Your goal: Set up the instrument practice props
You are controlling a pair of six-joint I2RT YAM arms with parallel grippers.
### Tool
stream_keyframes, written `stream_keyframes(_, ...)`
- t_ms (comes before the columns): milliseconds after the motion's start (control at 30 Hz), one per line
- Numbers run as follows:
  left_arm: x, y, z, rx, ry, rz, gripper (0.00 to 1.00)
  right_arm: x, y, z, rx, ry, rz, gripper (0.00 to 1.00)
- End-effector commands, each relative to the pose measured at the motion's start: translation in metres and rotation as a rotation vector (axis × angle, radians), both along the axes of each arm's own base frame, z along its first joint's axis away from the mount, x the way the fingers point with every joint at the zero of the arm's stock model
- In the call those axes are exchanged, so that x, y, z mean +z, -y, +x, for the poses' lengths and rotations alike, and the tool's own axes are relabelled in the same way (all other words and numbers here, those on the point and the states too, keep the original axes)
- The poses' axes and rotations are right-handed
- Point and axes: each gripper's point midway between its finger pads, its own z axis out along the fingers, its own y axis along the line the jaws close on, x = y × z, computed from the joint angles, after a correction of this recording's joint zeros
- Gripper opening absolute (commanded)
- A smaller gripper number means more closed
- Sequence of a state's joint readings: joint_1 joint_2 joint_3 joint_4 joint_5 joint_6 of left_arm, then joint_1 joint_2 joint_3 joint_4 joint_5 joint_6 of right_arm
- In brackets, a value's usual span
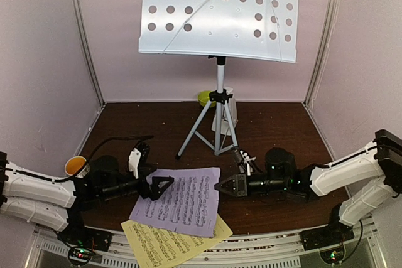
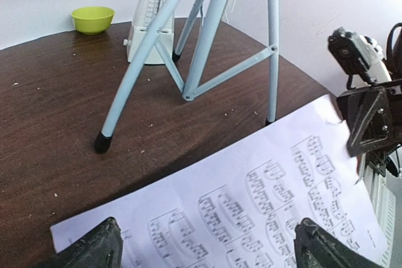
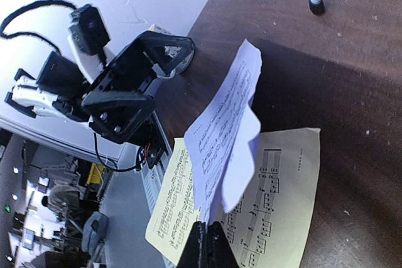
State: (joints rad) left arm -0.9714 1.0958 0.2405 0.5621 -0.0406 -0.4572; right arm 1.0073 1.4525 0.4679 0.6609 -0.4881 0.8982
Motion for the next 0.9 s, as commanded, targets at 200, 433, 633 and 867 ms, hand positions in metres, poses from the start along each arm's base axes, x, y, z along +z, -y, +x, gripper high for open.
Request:
stream_keyframes(200,0.007,-0.031,0.01,-0.062,-0.034,-0.008,0.98,0.026,0.044,-0.015,0.187,0.603,-0.244,0.0)
stream_keyframes(433,-0.006,-0.036,0.022,-0.117,-0.069,-0.049,0.98,0.053,0.058,-0.025,0.2,0.787,-0.207,0.0)
stream_keyframes(633,-0.009,-0.02,0.03,-0.195,-0.022,-0.074,0.97,0.056,0.061,-0.03,0.2,0.827,-0.191,0.0)
stream_keyframes(867,-0.018,-0.006,0.04,-0.233,0.02,-0.162,0.9,0.058,0.064,-0.032,0.194,0.851,-0.186,0.0)
